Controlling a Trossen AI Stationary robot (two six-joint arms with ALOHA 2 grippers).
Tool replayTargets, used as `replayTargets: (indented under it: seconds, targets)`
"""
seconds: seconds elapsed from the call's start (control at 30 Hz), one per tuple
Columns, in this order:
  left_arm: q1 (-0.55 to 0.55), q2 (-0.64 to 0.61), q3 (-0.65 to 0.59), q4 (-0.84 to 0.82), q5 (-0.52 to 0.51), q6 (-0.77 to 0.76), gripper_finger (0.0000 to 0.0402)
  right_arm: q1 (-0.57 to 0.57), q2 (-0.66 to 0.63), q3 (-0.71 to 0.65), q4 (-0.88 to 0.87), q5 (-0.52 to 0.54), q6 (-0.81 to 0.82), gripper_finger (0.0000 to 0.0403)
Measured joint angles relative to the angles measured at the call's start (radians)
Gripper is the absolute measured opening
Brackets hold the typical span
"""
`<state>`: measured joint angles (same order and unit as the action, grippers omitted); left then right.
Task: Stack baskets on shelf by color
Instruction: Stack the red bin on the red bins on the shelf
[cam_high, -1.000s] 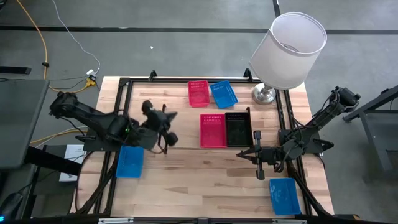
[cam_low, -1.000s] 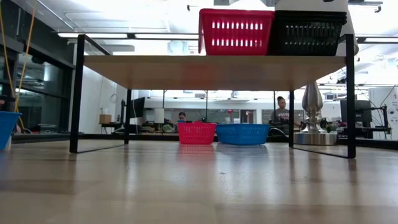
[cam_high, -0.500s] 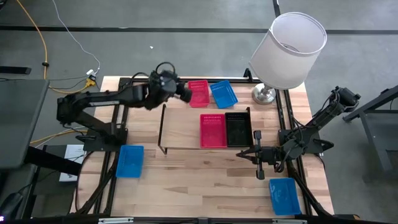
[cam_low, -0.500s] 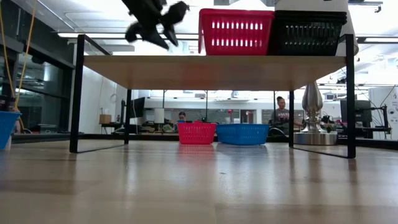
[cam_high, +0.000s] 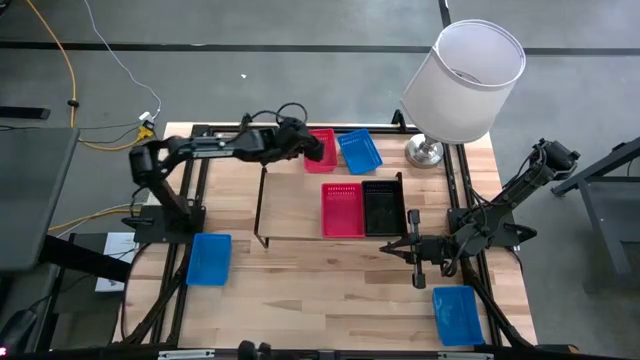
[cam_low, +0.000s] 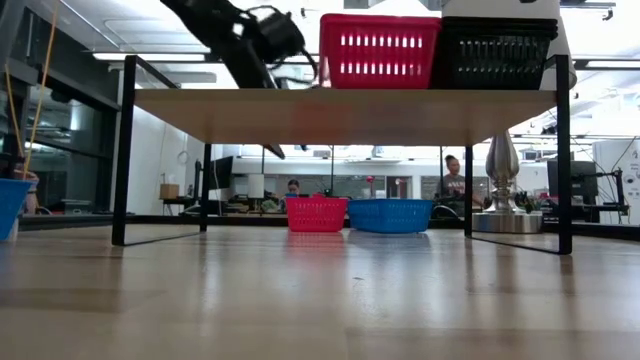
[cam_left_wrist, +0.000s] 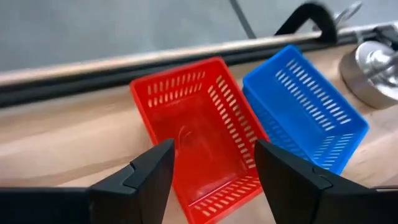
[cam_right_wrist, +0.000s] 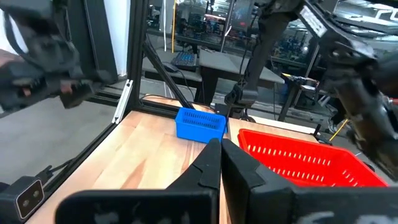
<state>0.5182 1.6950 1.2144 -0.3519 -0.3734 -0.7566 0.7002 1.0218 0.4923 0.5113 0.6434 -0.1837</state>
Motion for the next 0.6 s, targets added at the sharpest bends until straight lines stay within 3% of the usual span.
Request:
replayTargets:
  seconds: [0.17, 0.47, 0.6]
  targets:
    - [0.035, 0.090, 0.121, -0.089, 0.078, -0.001, 0.0212, 0.000, 0.000, 0.000, -0.001, 0.000, -0.003, 0.0000]
    - [0.055, 0.201, 0.360, -0.335, -0.067, 0.034, 0.0211, 0.000, 0.000, 0.000, -0.015, -0.008, 0.004, 0.0000]
    - [0.083, 0.233, 0.398, -0.372, -0.068, 0.030, 0.0211, 0.000, 0.000, 0.000, -0.016, -0.023, 0.003, 0.0000]
